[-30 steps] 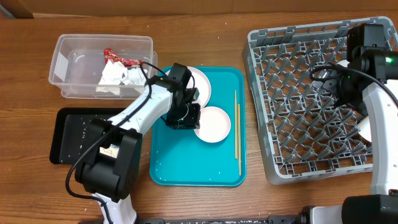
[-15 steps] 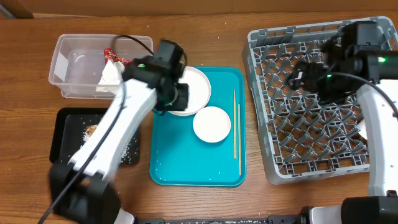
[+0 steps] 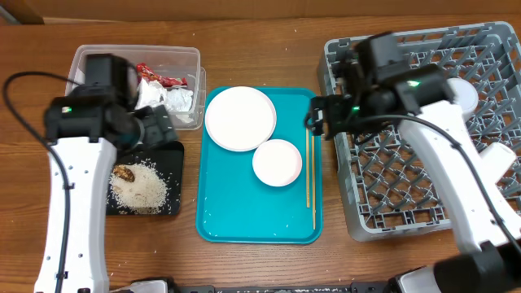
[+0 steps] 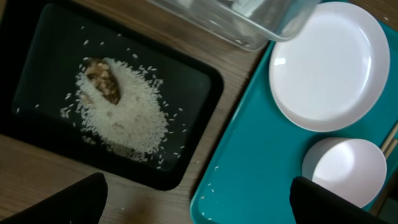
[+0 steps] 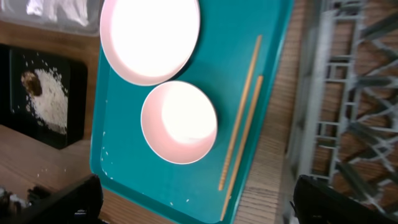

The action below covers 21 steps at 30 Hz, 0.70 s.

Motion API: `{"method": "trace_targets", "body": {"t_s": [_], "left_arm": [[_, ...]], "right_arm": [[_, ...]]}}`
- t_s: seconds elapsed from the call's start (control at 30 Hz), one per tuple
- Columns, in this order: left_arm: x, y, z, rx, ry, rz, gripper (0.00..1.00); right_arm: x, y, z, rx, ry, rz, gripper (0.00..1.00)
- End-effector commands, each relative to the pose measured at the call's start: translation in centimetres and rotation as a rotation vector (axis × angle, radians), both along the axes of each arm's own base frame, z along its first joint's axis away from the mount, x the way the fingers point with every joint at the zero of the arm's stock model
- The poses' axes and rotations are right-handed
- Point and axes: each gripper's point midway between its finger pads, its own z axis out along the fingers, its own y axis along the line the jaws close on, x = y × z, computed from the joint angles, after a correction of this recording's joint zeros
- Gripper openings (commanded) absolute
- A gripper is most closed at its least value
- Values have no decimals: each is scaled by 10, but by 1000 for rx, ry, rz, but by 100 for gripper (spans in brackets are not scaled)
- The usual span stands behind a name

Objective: Sort waste into correct bins and load items into the dishwasher
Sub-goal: 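Withdraw the left arm and grasp the pink bowl with the right gripper, then carry the pink bowl with the right gripper into the dish rack, release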

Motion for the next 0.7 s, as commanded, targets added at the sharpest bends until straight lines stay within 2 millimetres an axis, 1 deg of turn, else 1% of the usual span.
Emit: {"method": "trace_targets", "body": {"t_s": [0.0,0.1,0.13,0.17,0.23,0.43,0.53,0.57,0.6,0.63,0.67], "left_arm": [[-3,21,7,3,-14,75,97],[-3,23,7,3,-15,80,98],[-3,22,7,3,-16,79,99],[-3,22,7,3,-16,79,99],[-3,22,7,3,-16,79,99],[-3,22,7,4,-17,79,100],[-3,22,7,4,-17,79,100],[-3,22,7,4,-18,79,100],[-3,22,7,4,-18,79,100],[-3,22,7,4,-18,79,100],[-3,22,7,4,-18,79,100]], "right_arm": [[-5,22,-39,-39,111,35,99],[-8,33,-65,-69,188,39,93],[-9,37,-75,-80,219,35,89],[-10,39,-83,-88,240,36,88],[-12,42,-100,-110,288,43,78],[-20,49,-141,-165,395,69,64],[-25,52,-157,-187,434,82,57],[-26,53,-161,-191,441,85,54],[-27,54,-164,-196,448,89,50],[-28,55,-165,-197,451,90,49],[-28,55,-166,-199,453,91,45]]}}
